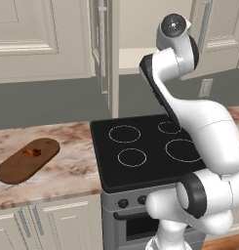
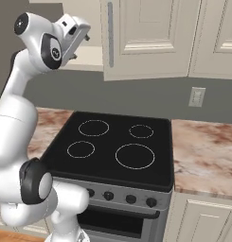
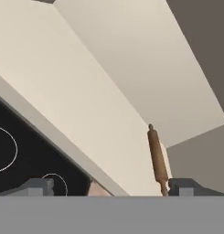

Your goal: Open the cabinet, retrieve the rolling pin, and place it next to the meat on the cutting board to prepare for tenderizing.

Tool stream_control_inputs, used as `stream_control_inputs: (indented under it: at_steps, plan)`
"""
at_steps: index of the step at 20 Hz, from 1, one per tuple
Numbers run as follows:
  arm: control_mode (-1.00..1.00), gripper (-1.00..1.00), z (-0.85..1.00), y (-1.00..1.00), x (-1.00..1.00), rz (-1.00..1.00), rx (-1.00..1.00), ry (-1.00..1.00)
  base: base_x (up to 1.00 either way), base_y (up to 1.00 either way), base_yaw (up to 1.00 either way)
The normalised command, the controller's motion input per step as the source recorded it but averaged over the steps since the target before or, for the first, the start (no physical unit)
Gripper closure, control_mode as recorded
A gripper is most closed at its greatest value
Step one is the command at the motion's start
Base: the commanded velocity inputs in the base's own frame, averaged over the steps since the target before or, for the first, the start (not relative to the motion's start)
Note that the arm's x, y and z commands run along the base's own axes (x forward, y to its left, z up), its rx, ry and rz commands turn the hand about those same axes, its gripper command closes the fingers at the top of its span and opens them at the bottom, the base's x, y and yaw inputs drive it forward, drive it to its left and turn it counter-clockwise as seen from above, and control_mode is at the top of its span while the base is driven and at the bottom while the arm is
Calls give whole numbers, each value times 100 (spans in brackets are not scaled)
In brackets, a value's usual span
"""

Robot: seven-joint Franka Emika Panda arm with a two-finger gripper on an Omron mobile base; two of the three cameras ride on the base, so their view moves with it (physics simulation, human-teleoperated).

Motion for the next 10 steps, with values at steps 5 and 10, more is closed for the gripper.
stream_control_inputs:
  at_steps: [5, 10]
  plan:
    - [-100, -100, 0, -31, 6, 0, -6, 0, 0, 0, 0]
    - [-100, -100, 0, -30, 5, 0, -6, 0, 0, 0, 0]
